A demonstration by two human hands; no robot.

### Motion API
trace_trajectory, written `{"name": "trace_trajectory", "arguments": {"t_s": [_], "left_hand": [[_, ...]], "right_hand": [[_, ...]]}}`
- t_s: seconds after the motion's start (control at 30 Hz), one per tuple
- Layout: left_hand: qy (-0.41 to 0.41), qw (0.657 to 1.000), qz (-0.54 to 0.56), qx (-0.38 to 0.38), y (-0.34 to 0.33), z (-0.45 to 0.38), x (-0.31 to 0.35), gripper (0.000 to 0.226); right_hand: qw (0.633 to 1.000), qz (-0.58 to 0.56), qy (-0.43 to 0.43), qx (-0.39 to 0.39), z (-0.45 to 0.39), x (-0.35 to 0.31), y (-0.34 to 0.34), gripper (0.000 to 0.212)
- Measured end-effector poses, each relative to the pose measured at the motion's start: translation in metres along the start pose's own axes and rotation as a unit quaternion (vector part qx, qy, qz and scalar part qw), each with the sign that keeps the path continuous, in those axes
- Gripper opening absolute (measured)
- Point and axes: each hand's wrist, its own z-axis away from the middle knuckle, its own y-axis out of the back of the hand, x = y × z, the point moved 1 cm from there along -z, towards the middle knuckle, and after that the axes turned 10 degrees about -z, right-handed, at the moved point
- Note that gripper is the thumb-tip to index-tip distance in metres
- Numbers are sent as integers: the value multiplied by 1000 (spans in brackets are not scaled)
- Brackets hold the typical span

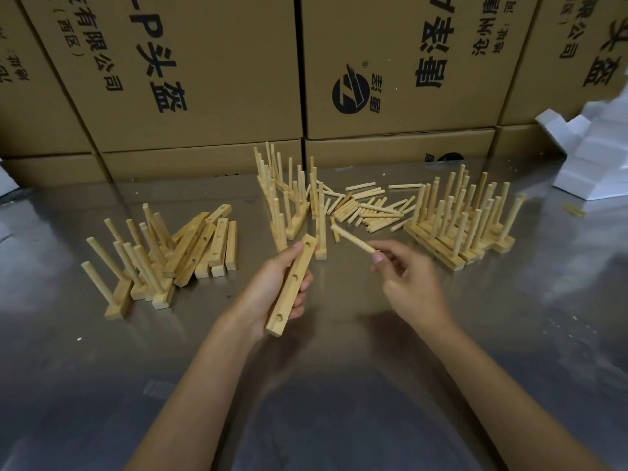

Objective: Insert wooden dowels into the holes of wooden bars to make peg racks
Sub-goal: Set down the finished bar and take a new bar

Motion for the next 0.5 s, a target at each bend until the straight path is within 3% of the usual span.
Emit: {"name": "trace_trajectory", "arguments": {"t_s": [0.27, 0.5], "left_hand": [[-26, 999, -23, -14, -4, -1, -2, 27], [-74, 988, -134, 33, -5, -3, -6, 30]], "right_hand": [[994, 36, 101, -9, 11, -28, 0, 19], [973, 135, 179, -45, 9, -33, 1, 13]]}}
